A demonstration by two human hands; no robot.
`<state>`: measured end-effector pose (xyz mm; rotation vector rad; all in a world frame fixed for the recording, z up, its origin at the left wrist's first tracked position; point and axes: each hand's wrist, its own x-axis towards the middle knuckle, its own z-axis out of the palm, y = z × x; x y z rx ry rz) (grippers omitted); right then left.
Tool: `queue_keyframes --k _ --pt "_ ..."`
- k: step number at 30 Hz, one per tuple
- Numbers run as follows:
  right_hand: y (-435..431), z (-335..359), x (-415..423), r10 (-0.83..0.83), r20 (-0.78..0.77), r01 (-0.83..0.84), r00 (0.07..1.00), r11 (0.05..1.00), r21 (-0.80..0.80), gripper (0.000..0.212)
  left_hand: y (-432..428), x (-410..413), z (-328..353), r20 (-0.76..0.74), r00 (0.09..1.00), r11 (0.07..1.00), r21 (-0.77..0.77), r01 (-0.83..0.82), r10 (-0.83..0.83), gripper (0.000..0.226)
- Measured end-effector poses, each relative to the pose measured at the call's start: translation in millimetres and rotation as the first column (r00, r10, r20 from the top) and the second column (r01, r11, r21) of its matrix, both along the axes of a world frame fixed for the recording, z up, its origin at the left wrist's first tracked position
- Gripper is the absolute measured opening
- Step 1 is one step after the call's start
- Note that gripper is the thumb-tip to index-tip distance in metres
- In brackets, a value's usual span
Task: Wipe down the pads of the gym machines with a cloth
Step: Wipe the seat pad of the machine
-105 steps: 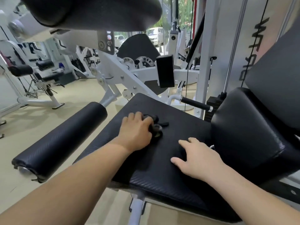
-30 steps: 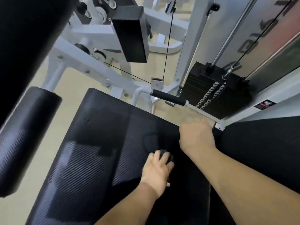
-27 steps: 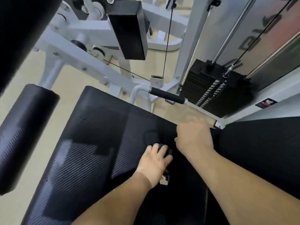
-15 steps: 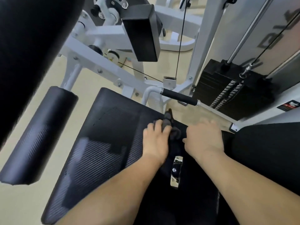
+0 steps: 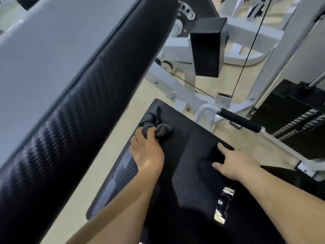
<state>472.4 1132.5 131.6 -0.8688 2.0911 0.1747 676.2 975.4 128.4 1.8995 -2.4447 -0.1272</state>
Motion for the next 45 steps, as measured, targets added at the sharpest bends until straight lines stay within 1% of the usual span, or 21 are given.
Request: queue_keyframes --k 3,5,6,8,10,11,15,17,19,21,22,23,25,28,30,33,34,37,40,43,45 --pt "-2.3 -16.3 8.7 0.106 0.063 -0.112 0.992 0.990 0.091 0.089 62.2 43.1 -17.7 -0.094 0.995 0.999 -0.032 0.027 -0.030 0.039" --pt "-3.5 -20.3 11.1 0.140 0.067 -0.148 0.988 0.981 0.126 0.092 107.7 60.4 -29.4 -0.052 0.987 0.988 0.031 0.154 -0.152 0.042" --pt "-5.7 -20.9 10.5 0.151 0.078 -0.161 0.985 0.976 0.147 0.092 122.2 62.5 -32.7 -0.012 0.960 0.957 0.065 0.281 -0.281 0.046" --pt "-9.7 -22.3 5.9 0.157 0.110 -0.174 0.981 0.969 0.174 0.093 123.9 53.2 -35.0 0.048 0.843 0.839 0.134 0.527 -0.536 0.052" --pt "-11.5 -27.3 -0.5 0.158 0.094 -0.170 0.983 0.976 0.137 0.092 99.2 29.4 -32.1 0.089 0.767 0.769 0.162 0.618 -0.635 0.053" --pt "-11.7 -28.7 -4.6 0.160 0.072 -0.167 0.984 0.980 0.109 0.090 83.7 12.5 -28.7 0.095 0.765 0.769 0.147 0.621 -0.636 0.051" --pt "-13.1 -28.7 -14.1 0.123 0.034 -0.125 0.992 0.991 0.056 0.082 8.2 -49.4 -11.8 0.081 0.872 0.876 0.040 0.480 -0.482 0.042" --pt "-16.7 -29.2 -15.3 0.146 0.050 -0.150 0.988 0.985 0.090 0.085 -36.2 -62.6 1.6 0.051 0.954 0.956 0.004 0.294 -0.294 0.042" --pt "-19.3 -29.8 -12.3 0.210 0.066 -0.218 0.975 0.964 0.151 0.091 -61.0 -52.9 9.8 0.008 0.999 0.999 0.004 0.041 -0.041 0.040" --pt "-19.7 -30.2 -10.0 0.236 0.091 -0.250 0.967 0.948 0.197 0.096 -55.2 -29.1 7.7 -0.084 0.967 0.970 0.017 -0.241 0.241 0.039" --pt "-20.1 -28.8 -9.1 0.235 0.102 -0.252 0.967 0.944 0.213 0.097 -40.0 -17.0 3.3 -0.124 0.943 0.950 0.004 -0.312 0.310 0.040" --pt "-20.9 -25.1 -9.6 0.229 0.114 -0.249 0.967 0.942 0.227 0.097 -18.8 -7.4 -2.8 -0.126 0.947 0.953 -0.032 -0.302 0.296 0.041" --pt "-22.2 -15.5 -11.0 0.220 0.138 -0.248 0.966 0.938 0.241 0.099 28.5 9.3 -15.5 -0.033 0.990 0.989 -0.042 -0.141 0.140 0.047" --pt "-18.4 -4.5 -8.4 0.233 0.122 -0.255 0.965 0.940 0.226 0.097 65.1 5.0 -29.4 0.032 0.999 0.999 0.025 0.037 -0.037 0.059" --pt "-15.8 -1.8 -5.0 0.228 0.106 -0.246 0.968 0.947 0.205 0.093 50.4 -17.8 -28.7 0.044 0.997 0.998 0.003 0.063 -0.064 0.058" --pt "-11.4 5.0 -10.4 0.172 0.119 -0.190 0.978 0.969 0.161 0.084 7.1 -72.6 -18.6 0.062 0.980 0.982 0.034 0.185 -0.187 0.050" --pt "-7.9 8.8 -14.5 0.164 0.088 -0.176 0.983 0.972 0.154 0.077 -3.4 -93.3 -15.8 0.077 0.969 0.972 0.032 0.232 -0.234 0.049" --pt "2.3 18.2 -30.8 0.148 -0.143 -0.120 0.979 0.975 0.184 0.041 -6.4 -146.1 -16.1 0.215 0.877 0.903 0.081 0.423 -0.430 0.048" --pt "6.8 30.3 -35.4 0.190 -0.204 -0.108 0.960 0.929 0.355 0.031 9.7 -167.3 -18.6 0.305 0.779 0.837 0.175 0.519 -0.547 0.043" --pt "7.1 42.5 -42.9 0.202 -0.156 -0.128 0.967 0.913 0.388 0.027 41.6 -165.3 -27.9 0.241 0.693 0.733 0.258 0.629 -0.679 0.040" --pt "12.2 47.2 -50.7 0.112 -0.149 -0.058 0.983 0.943 0.327 0.027 75.0 -168.1 -37.1 0.132 0.586 0.592 0.334 0.734 -0.800 0.040"
